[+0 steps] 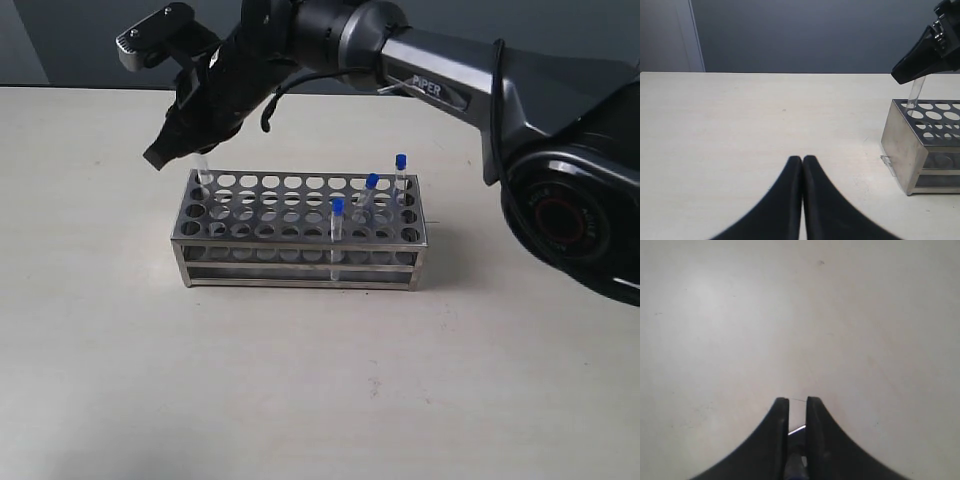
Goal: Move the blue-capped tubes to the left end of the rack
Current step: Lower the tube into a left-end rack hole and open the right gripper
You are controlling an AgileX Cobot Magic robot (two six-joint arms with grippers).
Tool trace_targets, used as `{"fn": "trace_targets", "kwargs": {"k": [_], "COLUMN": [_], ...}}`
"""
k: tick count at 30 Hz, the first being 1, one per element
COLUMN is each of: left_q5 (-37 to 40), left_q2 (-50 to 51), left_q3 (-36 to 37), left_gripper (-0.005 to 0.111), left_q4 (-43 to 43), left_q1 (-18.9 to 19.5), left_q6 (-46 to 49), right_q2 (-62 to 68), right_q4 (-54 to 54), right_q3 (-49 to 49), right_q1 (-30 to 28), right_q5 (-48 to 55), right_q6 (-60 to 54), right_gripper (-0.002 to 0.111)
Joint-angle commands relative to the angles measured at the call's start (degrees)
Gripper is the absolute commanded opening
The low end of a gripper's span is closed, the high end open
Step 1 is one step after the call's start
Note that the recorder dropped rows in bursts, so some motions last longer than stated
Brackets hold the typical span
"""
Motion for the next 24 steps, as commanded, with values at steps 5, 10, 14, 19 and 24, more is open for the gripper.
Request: {"fn": "trace_targets", "kwargs": {"k": [5,10,14,19,24], "left_q5": [-0.37,-0.37,-0.37,-0.37,-0.37], "left_q2": [-0.20,-0.20,-0.20,-0.20,-0.20], "left_q3": [-0.18,-0.18,-0.18,-0.18,-0.18], "left_gripper": [0.001,0.001,0.001,0.001,0.001], "left_q4": [-0.19,-0.19,-0.19,-0.19,-0.19], "left_q1": [-0.29,-0.29,-0.29,-0.29,-0.29], "left_q6": [-0.03,-0.03,-0.03,-0.03,-0.03], "right_q2": [1.58,1.58,1.58,1.31,-0.84], "right_q4": [2.62,3.98,4.46,4.55,4.24], "right_q3": [-0.47,-0.47,-0.47,-0.47,-0.47], "right_q1": [0.03,0.03,0.03,0.03,0.03], "right_q5": [0.88,3.90,4.20,6.55,5.96], "right_q6": [2.50,2.50,2.50,5.69,6.54], "right_gripper": [-0.001,-0.001,0.022,0.039,0.039]}}
